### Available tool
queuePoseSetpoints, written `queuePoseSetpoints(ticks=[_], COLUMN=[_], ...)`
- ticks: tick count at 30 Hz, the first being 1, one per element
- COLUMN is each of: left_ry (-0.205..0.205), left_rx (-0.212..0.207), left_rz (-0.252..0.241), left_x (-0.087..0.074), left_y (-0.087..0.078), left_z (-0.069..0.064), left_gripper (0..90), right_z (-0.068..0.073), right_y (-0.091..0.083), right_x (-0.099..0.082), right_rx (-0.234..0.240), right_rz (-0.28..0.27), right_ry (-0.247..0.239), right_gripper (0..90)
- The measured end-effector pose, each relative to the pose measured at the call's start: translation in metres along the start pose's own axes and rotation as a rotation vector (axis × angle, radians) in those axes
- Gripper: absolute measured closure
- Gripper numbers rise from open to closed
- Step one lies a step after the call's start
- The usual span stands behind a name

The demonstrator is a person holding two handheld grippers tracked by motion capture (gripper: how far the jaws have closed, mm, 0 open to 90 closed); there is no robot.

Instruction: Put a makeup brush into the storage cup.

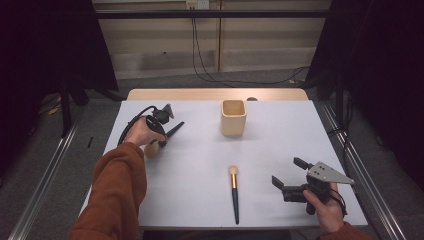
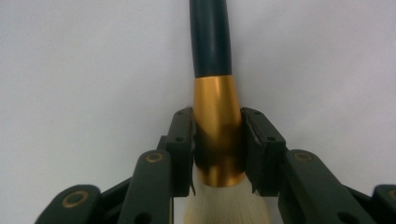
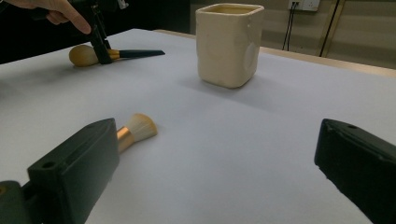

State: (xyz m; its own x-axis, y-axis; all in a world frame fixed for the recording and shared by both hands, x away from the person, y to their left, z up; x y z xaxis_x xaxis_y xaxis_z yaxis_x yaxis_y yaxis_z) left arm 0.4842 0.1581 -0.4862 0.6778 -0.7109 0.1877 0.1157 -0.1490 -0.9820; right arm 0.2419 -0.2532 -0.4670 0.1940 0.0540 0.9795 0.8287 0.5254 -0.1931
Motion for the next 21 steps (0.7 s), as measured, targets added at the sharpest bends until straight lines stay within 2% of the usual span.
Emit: queuePoseSetpoints(ticks=[4, 8, 15, 21], left_ry=[-0.022, -0.018, -0.064, -0.071], left_rx=[-0.009, -0.015, -0.010, -0.025], left_rz=[-0.003, 0.000, -0.032, -0.059], left_x=[-0.001, -0.002, -0.005, -0.006], left_y=[0.000, -0.001, -0.003, -0.011], left_z=[0.001, 0.002, 0.004, 0.005], left_gripper=[66.7, 66.8, 66.9, 66.9], right_z=[0.001, 0.001, 0.001, 0.002], right_y=[0.001, 0.000, 0.000, 0.001], right_x=[-0.001, -0.001, -0.001, -0.001], right_rx=[0.005, 0.007, 0.008, 0.014], right_rz=[0.006, 0.005, 0.007, 0.010], right_ry=[0.004, 0.000, 0.002, 0.001], right_gripper=[0.0, 0.0, 0.0, 0.0])
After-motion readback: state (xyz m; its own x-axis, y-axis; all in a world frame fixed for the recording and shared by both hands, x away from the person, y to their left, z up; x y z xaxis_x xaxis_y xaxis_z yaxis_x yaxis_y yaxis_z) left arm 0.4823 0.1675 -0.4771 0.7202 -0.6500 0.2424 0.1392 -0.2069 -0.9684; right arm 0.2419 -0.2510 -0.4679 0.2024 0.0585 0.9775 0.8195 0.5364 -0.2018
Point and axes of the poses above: each handheld gripper's, and its own axes: y roughly forward along the jaws, x roughly out of its top, z roughly to its left, the point moved 4 cm from there along y, roughly forward along the jaws, and after that the axes turned 7 degrees about -z, right-handed, at the moved point
